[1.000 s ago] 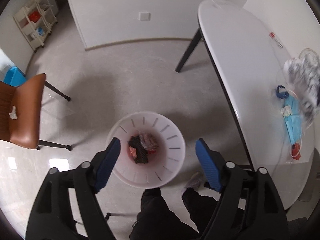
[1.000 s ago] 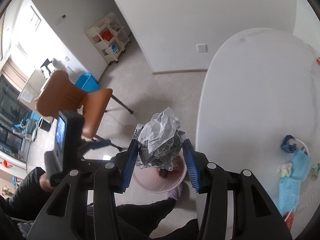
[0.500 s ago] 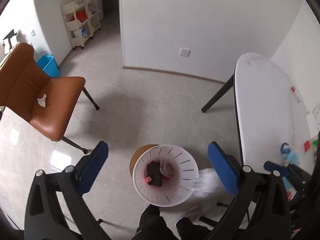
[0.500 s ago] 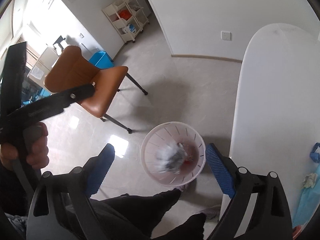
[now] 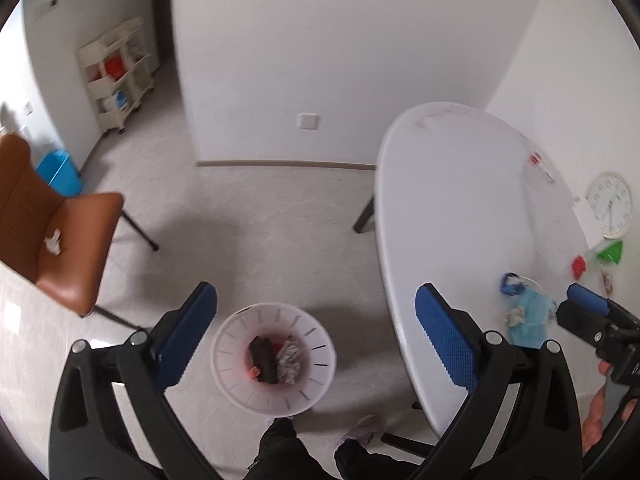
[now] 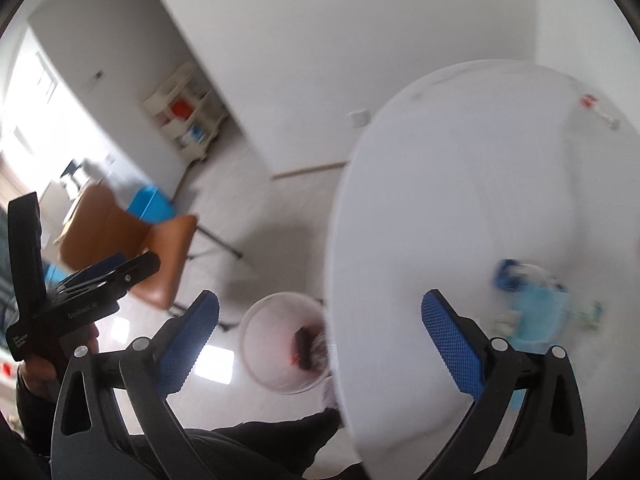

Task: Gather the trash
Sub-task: 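Move both open tools back over the table toward the remaining trash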

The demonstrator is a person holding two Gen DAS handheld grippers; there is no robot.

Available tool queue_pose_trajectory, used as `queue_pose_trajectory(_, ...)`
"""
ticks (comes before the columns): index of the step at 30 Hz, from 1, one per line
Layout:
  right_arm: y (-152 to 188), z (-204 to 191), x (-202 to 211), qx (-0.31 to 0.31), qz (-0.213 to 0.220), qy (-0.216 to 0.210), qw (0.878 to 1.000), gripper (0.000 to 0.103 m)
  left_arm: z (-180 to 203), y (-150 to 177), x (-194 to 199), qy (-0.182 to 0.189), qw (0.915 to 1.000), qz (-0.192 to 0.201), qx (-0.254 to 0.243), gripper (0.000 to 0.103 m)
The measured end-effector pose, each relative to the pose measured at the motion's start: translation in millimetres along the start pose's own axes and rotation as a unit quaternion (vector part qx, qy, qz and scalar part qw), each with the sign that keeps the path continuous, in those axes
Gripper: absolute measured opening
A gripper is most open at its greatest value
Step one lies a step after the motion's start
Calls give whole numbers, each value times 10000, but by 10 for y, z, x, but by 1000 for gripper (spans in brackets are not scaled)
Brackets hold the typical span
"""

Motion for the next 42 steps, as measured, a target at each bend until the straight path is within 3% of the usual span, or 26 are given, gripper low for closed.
queue_pose_trajectory(14, 432, 1151, 615, -1074, 424, 801, 9901, 100, 1242, 84, -141, 649, 9910, -173, -1160, 95)
queue_pose_trajectory(25, 919, 2212, 986, -2092, 565, 1576, 9634, 100, 2175, 255, -214, 1023, 9694, -270, -2216, 95)
queue_pose_trajectory(32, 1172, 2714, 781, -2864, 318, 1525, 9454, 100, 2510, 338, -248, 1111, 9600, -321, -2550, 95)
queue_pose_trajectory(38, 1221, 3007, 212, -3814, 41, 1275, 9156, 100, 2612, 383, -302, 1058, 9543, -390, -2766, 95)
queue_pose_trajectory(42, 1197, 3103, -131, -4077, -160, 1414, 9020, 100, 2642, 381, -314, 1041, 9525, -386, -2835, 95)
Point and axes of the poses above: each gripper's, at about its wrist camera, not at the fingertips, and x roughly against the way its jaws point, z to its right, y to its underside, the point moved 4 cm from there along -x, roughly the way its jaws point
